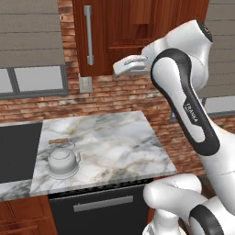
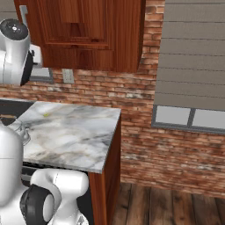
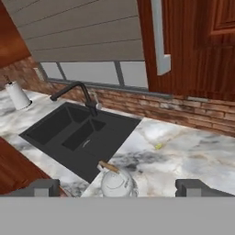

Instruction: Open the cabinet. Pick the sponge and place it next to the sink. Then close the cabinet.

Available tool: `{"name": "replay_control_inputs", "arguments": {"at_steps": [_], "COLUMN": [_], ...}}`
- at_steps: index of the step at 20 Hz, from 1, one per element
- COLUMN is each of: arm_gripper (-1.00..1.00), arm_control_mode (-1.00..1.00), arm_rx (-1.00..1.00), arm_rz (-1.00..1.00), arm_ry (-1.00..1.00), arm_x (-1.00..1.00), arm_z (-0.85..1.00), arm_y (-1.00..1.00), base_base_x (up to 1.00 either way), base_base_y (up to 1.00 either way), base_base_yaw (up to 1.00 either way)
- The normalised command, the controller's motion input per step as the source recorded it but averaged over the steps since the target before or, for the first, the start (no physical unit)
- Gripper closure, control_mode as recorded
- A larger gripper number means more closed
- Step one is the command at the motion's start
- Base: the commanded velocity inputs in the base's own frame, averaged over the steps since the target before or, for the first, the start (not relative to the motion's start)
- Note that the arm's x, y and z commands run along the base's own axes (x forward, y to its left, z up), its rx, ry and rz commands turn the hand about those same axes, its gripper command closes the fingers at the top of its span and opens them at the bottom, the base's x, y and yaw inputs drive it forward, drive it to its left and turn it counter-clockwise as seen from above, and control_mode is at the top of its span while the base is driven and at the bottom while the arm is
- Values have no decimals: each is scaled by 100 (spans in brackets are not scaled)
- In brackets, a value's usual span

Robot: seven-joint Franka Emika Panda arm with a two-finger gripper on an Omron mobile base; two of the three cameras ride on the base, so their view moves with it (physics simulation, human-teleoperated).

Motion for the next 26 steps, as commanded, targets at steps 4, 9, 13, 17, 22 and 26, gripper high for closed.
{"name": "replay_control_inputs", "arguments": {"at_steps": [4, 9, 13, 17, 22, 26], "arm_gripper": [-100, -100, -100, -100, -100, -100], "arm_control_mode": [-100, -100, -100, -100, -100, -100], "arm_rx": [-13, -15, -14, -5, -2, -1], "arm_rz": [0, -7, -18, -24, -23, -17], "arm_ry": [17, 8, -8, -25, -34, -25], "arm_x": [9, 28, 25, 10, 3, 4], "arm_z": [0, 0, 0, -2, -18, -14], "arm_y": [35, 20, 2, 0, 4, 9], "base_base_x": [0, 0, 0, 0, 0, 0], "base_base_y": [0, 0, 0, 0, 0, 0], "base_base_yaw": [0, 0, 0, 0, 0, 0]}}
